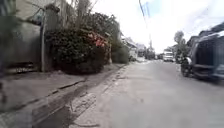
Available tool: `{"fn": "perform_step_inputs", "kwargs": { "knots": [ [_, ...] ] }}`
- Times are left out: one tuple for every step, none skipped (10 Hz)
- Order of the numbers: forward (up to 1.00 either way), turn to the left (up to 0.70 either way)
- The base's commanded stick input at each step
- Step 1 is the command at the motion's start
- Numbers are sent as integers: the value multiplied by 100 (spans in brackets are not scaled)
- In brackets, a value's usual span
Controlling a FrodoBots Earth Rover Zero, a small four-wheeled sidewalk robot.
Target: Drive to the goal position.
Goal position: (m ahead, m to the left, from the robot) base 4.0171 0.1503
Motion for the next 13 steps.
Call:
{"fn": "perform_step_inputs", "kwargs": {
  "knots": [
    [100, 0],
    [100, -1],
    [100, -3],
    [100, -6],
    [100, -20],
    [100, -28],
    [100, -38],
    [100, -38],
    [100, -38],
    [100, -38],
    [100, -38],
    [100, -38],
    [100, -38]
  ]
}}
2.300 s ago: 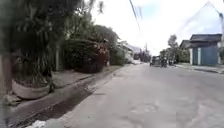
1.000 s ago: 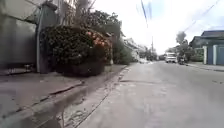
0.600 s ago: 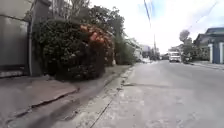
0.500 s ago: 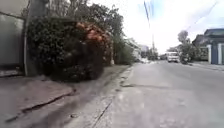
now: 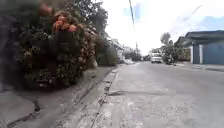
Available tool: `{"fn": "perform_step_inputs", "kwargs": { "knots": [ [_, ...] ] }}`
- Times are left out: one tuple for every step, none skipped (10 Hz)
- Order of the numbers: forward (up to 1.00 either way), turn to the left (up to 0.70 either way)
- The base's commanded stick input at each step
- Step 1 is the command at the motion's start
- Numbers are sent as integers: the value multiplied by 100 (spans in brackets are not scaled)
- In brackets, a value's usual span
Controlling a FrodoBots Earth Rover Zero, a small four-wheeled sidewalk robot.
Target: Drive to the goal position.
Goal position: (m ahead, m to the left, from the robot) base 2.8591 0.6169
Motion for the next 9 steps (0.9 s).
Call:
{"fn": "perform_step_inputs", "kwargs": {
  "knots": [
    [100, -38],
    [100, -38],
    [100, -38],
    [100, -38],
    [100, -33],
    [100, 1],
    [100, 2],
    [100, 2],
    [100, 2]
  ]
}}
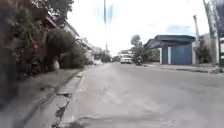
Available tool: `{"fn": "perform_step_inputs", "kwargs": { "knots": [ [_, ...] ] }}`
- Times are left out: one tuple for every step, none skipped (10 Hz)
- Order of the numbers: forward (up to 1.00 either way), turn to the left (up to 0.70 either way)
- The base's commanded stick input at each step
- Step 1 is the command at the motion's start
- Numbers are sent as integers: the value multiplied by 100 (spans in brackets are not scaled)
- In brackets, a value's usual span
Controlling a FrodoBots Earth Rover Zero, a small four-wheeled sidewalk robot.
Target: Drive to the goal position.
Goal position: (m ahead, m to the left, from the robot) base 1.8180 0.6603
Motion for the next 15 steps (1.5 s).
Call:
{"fn": "perform_step_inputs", "kwargs": {
  "knots": [
    [100, 2],
    [100, 2],
    [100, 5],
    [100, 19],
    [100, 42],
    [100, 42],
    [100, 42],
    [100, 2],
    [100, 2],
    [100, 2],
    [100, 2],
    [100, -2],
    [100, -27],
    [100, -7],
    [100, -10]
  ]
}}
